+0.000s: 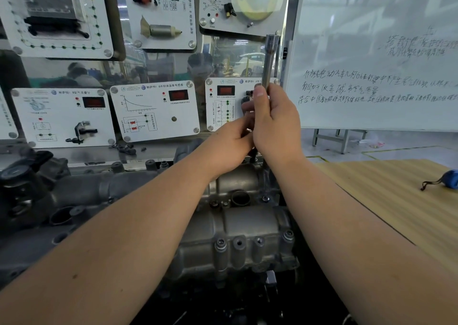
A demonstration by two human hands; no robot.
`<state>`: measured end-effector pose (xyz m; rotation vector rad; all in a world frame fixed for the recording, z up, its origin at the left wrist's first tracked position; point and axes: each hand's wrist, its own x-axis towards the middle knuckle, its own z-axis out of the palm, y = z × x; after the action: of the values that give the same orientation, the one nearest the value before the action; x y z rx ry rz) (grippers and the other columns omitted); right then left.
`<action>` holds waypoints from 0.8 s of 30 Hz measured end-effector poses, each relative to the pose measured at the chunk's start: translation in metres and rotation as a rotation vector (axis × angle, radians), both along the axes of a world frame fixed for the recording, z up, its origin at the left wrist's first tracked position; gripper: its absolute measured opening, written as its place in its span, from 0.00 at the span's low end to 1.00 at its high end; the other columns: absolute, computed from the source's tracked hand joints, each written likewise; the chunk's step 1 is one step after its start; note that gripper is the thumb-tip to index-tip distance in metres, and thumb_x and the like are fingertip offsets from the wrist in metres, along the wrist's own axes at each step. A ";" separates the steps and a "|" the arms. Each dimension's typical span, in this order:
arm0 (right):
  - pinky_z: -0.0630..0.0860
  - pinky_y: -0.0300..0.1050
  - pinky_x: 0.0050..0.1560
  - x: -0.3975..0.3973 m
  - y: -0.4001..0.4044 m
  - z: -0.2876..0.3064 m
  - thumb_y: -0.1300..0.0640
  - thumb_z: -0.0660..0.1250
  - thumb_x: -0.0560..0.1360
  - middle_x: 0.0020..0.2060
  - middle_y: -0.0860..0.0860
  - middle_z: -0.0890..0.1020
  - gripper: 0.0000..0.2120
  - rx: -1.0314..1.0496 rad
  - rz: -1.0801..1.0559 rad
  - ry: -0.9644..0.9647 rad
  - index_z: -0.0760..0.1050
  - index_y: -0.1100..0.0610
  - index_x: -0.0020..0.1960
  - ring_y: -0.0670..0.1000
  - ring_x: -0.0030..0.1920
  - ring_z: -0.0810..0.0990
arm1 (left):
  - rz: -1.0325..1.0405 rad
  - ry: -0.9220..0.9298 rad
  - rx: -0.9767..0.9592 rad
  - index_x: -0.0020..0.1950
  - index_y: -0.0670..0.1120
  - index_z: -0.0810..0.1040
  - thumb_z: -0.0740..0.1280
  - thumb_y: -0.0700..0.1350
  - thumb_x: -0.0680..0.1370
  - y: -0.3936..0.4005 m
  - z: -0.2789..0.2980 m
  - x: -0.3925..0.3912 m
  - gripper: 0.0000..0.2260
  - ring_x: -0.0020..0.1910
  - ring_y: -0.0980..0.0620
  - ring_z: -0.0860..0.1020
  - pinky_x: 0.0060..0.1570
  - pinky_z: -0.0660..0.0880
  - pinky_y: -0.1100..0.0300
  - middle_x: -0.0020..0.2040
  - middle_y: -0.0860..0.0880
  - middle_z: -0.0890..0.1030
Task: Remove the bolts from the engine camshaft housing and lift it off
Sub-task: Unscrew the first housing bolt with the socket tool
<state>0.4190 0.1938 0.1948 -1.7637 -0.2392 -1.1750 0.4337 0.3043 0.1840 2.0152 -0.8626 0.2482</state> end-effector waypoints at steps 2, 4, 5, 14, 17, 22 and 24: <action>0.70 0.30 0.39 0.001 0.000 -0.001 0.49 0.56 0.85 0.39 0.43 0.83 0.12 -0.011 -0.004 0.011 0.72 0.48 0.45 0.39 0.41 0.79 | 0.003 -0.003 0.023 0.66 0.56 0.77 0.60 0.46 0.84 0.000 0.000 0.000 0.13 0.55 0.49 0.82 0.61 0.77 0.43 0.54 0.51 0.84; 0.70 0.31 0.39 0.002 -0.001 -0.001 0.48 0.55 0.85 0.39 0.43 0.83 0.13 -0.015 -0.002 0.019 0.74 0.50 0.46 0.39 0.41 0.79 | 0.004 -0.016 0.036 0.65 0.55 0.76 0.60 0.46 0.84 0.001 0.000 0.001 0.12 0.54 0.49 0.82 0.60 0.77 0.42 0.54 0.50 0.84; 0.70 0.32 0.40 0.003 -0.001 -0.001 0.47 0.55 0.84 0.40 0.44 0.84 0.13 -0.011 0.004 0.018 0.74 0.51 0.48 0.39 0.42 0.79 | 0.005 -0.027 0.039 0.65 0.54 0.76 0.60 0.46 0.83 0.001 0.001 0.001 0.12 0.53 0.48 0.82 0.59 0.77 0.42 0.53 0.50 0.84; 0.76 0.40 0.46 0.000 -0.001 -0.001 0.51 0.59 0.83 0.44 0.46 0.84 0.05 0.025 0.035 -0.003 0.73 0.49 0.52 0.45 0.44 0.82 | -0.005 0.020 0.009 0.67 0.52 0.76 0.61 0.45 0.82 -0.001 0.000 0.002 0.14 0.56 0.46 0.82 0.61 0.77 0.40 0.55 0.47 0.84; 0.72 0.32 0.42 0.001 -0.001 0.000 0.52 0.58 0.84 0.43 0.45 0.84 0.08 0.009 0.011 -0.001 0.74 0.50 0.49 0.44 0.42 0.81 | -0.023 0.043 0.008 0.68 0.51 0.77 0.60 0.45 0.84 0.000 0.000 0.003 0.13 0.59 0.47 0.81 0.64 0.75 0.42 0.57 0.48 0.84; 0.74 0.38 0.44 0.002 0.000 0.000 0.51 0.55 0.85 0.41 0.44 0.83 0.12 -0.034 -0.009 0.011 0.74 0.51 0.47 0.45 0.42 0.81 | 0.000 -0.014 0.017 0.64 0.54 0.77 0.62 0.42 0.82 0.001 0.001 0.003 0.13 0.52 0.47 0.83 0.59 0.77 0.41 0.52 0.52 0.84; 0.75 0.43 0.45 0.002 0.000 0.000 0.50 0.55 0.85 0.42 0.45 0.83 0.11 -0.022 0.006 0.014 0.74 0.51 0.52 0.45 0.43 0.81 | 0.013 -0.018 0.017 0.62 0.53 0.77 0.62 0.42 0.81 0.001 0.001 0.003 0.12 0.50 0.48 0.83 0.57 0.78 0.40 0.51 0.52 0.84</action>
<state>0.4206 0.1942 0.1944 -1.7884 -0.2498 -1.1596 0.4367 0.3054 0.1855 2.0371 -0.8658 0.2674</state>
